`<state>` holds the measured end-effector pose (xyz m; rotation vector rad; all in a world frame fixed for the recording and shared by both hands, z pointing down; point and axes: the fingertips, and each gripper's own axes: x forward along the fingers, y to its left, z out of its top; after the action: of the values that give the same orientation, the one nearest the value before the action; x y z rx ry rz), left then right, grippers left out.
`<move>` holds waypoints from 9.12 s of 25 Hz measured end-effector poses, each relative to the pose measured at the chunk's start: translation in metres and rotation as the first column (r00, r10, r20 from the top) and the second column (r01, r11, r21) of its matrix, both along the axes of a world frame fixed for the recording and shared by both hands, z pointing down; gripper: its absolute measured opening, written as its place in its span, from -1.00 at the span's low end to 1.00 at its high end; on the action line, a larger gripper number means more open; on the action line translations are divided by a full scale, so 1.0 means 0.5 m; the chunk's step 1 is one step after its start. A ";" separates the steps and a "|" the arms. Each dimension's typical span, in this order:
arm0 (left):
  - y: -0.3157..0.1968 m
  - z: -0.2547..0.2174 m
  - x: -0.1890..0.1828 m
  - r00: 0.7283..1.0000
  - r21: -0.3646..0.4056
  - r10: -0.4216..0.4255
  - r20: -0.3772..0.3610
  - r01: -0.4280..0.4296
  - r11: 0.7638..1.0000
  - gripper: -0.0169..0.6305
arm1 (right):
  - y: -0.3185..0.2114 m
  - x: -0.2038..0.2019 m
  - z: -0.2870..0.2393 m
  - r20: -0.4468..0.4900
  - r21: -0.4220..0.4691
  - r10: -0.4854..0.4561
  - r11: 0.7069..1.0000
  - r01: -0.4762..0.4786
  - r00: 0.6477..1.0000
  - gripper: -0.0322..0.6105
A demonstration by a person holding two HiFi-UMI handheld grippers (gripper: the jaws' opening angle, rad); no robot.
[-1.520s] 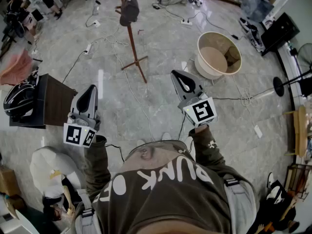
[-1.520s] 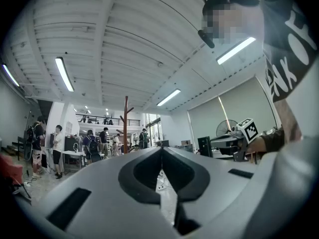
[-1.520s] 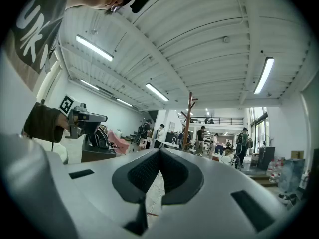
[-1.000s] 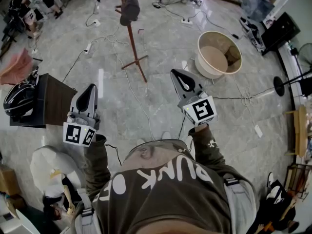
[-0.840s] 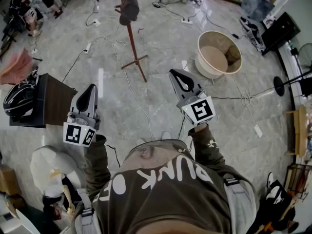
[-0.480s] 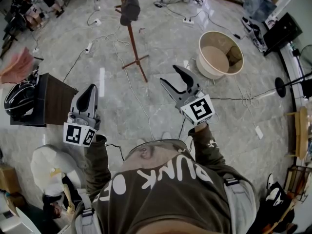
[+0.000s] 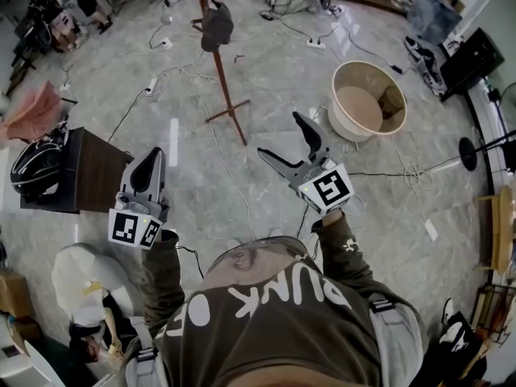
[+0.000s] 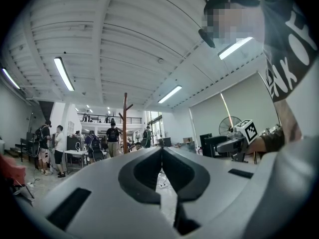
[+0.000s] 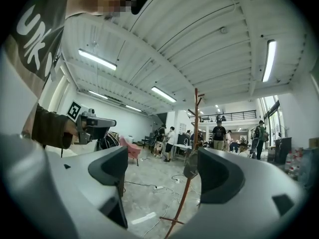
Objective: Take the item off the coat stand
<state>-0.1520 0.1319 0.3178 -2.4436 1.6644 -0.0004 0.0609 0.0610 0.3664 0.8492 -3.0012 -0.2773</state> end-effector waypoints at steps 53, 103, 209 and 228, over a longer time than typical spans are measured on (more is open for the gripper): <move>-0.553 0.056 -0.247 0.988 -0.043 0.129 -0.085 -0.133 0.990 -0.93 | -0.522 -0.240 0.021 -0.059 -0.038 0.117 0.992 -0.120 0.991 0.42; -1.097 0.039 -0.365 0.999 -0.081 -0.043 -0.032 0.040 0.996 -0.93 | -1.115 -0.502 0.162 -0.126 -0.182 -0.189 0.969 0.165 0.974 0.41; -0.325 0.055 -0.267 0.987 -0.030 0.122 -0.107 -0.126 0.992 -0.93 | -0.289 -0.263 0.023 -0.157 -0.001 0.145 0.989 -0.147 0.977 -0.84; -0.172 0.039 0.018 0.999 -0.035 0.001 -0.053 -0.003 0.999 -0.93 | -0.176 -0.022 0.029 -0.103 -0.011 -0.014 1.000 0.013 0.995 -0.84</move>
<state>-0.1432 0.0457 0.3372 -2.4916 1.6979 0.0363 0.0497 -0.0271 0.3807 0.7884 -2.9110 -0.2965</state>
